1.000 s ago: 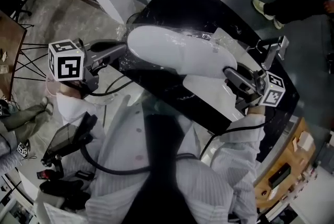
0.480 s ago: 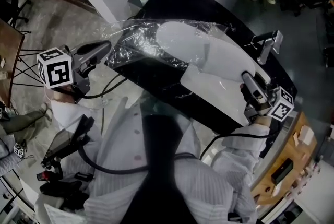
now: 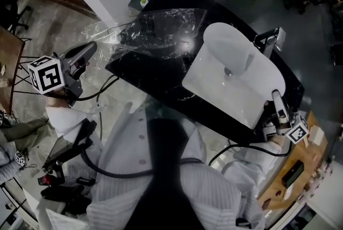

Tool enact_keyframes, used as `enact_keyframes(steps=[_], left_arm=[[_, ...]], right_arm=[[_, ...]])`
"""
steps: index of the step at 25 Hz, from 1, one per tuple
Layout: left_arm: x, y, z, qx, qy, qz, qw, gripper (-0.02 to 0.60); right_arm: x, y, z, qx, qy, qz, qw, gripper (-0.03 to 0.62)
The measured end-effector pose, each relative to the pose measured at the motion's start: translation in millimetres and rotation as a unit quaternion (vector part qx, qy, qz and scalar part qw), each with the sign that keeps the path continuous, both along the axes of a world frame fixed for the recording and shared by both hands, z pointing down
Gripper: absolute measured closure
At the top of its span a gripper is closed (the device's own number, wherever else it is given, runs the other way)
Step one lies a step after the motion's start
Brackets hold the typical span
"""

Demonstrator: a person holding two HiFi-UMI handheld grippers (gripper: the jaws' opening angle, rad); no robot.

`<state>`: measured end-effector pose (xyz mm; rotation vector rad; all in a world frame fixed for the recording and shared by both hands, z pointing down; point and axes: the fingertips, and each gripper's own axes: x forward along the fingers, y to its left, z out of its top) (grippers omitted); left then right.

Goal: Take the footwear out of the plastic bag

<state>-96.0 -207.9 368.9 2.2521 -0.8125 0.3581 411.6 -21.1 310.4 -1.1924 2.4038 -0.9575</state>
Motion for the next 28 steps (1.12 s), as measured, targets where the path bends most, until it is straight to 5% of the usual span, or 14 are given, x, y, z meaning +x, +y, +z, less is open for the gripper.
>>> enact_keyframes(steps=[4,11,19,28], left_arm=[[21.8,-11.3,-3.3,0.015,0.005,0.004,0.9999,0.578],[69.2,-21.8,-6.2,0.056,0.024,0.0,0.9981,0.578],[83.7,-26.3,-12.6,0.114,0.011,-0.107,0.9876,0.578],[108.3,-18.4,-6.0,0.117,0.015,-0.135,0.9838,0.578]], right_arm=[[-6.3,8.1,-6.9,0.008,-0.035,-0.006,0.999,0.516],[-72.9,-20.5,-15.5,0.012,-0.046,-0.007,0.999,0.514],[-119.8,-47.6,3.0,-0.007,0.1,0.102,0.99,0.515],[-134.0,-58.8,2.8,0.004,0.172,0.156,0.973,0.52]])
